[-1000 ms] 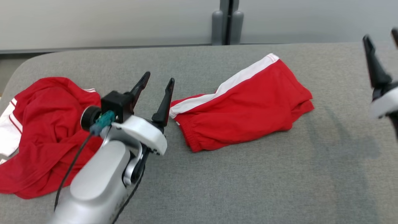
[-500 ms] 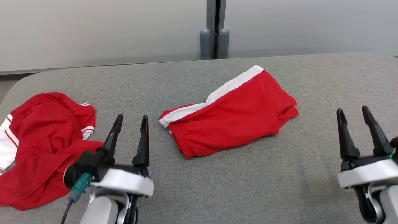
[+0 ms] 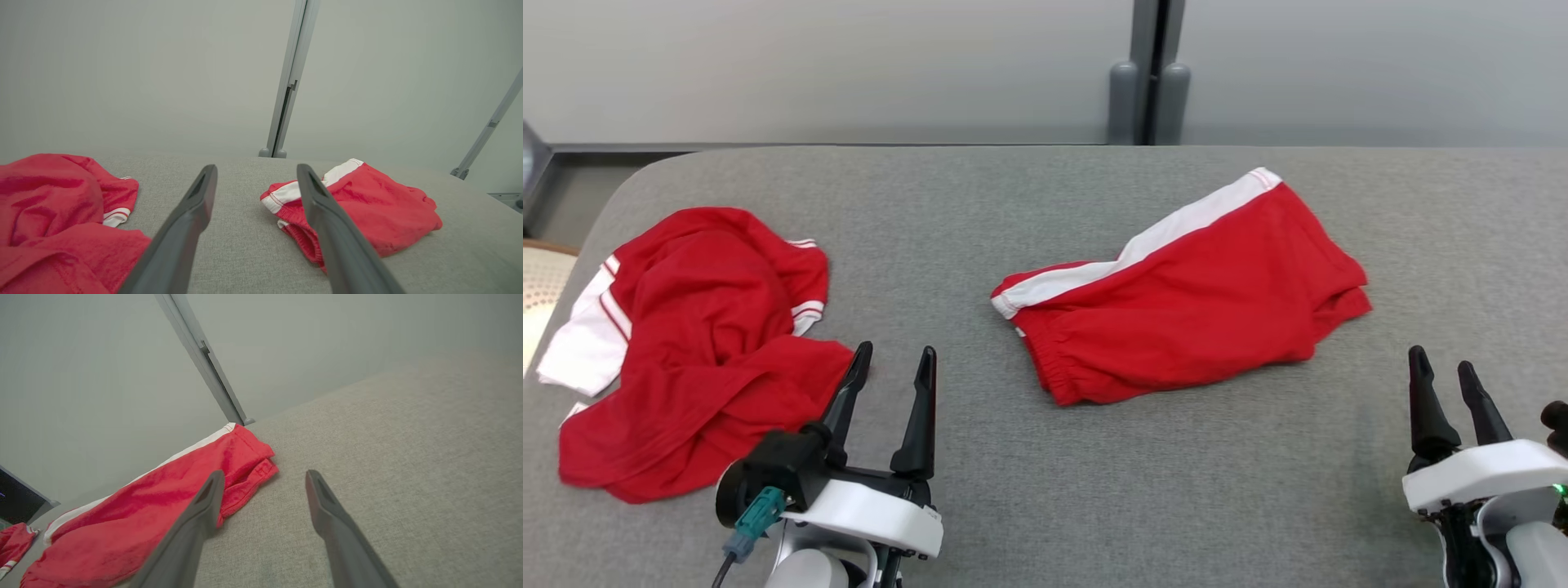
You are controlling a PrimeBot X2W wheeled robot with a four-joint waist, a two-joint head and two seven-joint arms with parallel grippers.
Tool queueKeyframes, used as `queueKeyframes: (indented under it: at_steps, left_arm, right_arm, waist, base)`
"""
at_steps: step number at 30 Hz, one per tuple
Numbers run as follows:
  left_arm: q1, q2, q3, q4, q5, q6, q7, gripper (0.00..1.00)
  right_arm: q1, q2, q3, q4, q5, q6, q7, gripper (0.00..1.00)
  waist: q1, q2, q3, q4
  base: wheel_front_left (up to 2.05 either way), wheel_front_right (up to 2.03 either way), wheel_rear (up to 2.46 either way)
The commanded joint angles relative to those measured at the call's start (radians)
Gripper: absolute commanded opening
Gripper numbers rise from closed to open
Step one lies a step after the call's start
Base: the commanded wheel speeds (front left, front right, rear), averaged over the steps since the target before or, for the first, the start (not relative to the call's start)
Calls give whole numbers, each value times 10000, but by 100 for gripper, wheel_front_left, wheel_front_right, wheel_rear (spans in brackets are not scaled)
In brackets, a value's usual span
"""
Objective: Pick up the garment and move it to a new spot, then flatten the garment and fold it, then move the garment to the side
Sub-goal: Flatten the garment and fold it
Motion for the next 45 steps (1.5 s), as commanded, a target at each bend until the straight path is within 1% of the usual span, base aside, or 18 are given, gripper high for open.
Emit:
queueKeyframes:
  at_steps: [1,4,7,10,14,19,22,28,33,40,41,42,43,45]
  left_arm:
    - [-124,33,-49,28,-88,57,-5,100]
    - [-212,28,-298,-98,241,109,-6,100]
    - [-241,35,-583,-273,202,194,-5,100]
    - [-352,35,-832,-329,94,257,-7,100]
    - [-534,28,-1404,-326,404,266,-7,100]
    - [-764,34,-1953,-333,372,503,-5,100]
    - [-877,34,-2296,-147,576,602,-7,100]
    - [-1017,34,-2675,-160,491,755,-7,100]
    - [-1137,35,-2696,-252,350,815,-7,100]
    - [-1183,35,-2633,-398,203,868,-7,100]
    - [-1193,33,-2635,-412,197,864,-7,100]
    - [-1193,33,-2635,-412,197,864,-7,100]
    - [-1192,33,-2636,-414,188,871,-7,100]
    - [-1159,35,-2621,-402,189,881,-7,100]
  right_arm:
    - [-173,15,-108,217,380,-3,225,100]
    - [-631,272,-407,668,1479,-1,967,100]
    - [-1026,380,-739,1117,2416,-1,1738,100]
    - [-1489,382,-1080,1657,3001,-1,2336,100]
    - [-2064,351,-1549,2409,3590,2,2977,100]
    - [-2685,312,-1886,2987,4131,25,3653,100]
    - [-2932,341,-1930,3188,4330,31,3972,100]
    - [-3242,394,-1766,3481,4462,36,4399,100]
    - [-3445,381,-1626,3602,4472,36,4557,100]
    - [-3938,115,-1655,4071,4384,36,4426,100]
    - [-3996,85,-1662,4150,4373,36,4404,41]
    - [-3996,85,-1662,4150,4373,36,4404,41]
    - [-4051,54,-1671,4213,4344,36,4308,0]
    - [-4088,67,-1672,4295,4362,16,4197,0]
  waist:
    - [0,-1,118,243]
    - [0,-1,268,485]
    - [0,-1,435,721]
    - [0,-1,619,945]
    - [0,-1,928,1265]
    - [0,-1,1355,1586]
    - [0,-1,1486,1716]
    - [0,-1,1548,1918]
    - [0,-1,1541,2016]
    - [0,-1,1663,2181]
    - [0,-1,1678,2198]
    - [0,-1,1678,2198]
    - [0,-1,1686,2207]
    - [0,-1,1684,2193]
  base:
    - [0,0,0]
    - [0,0,0]
    - [0,0,0]
    - [0,0,0]
    - [0,0,0]
    - [0,0,0]
    - [0,0,0]
    - [0,0,0]
    - [0,0,0]
    - [0,0,0]
    - [0,0,0]
    - [0,0,0]
    - [0,0,0]
    - [0,0,0]
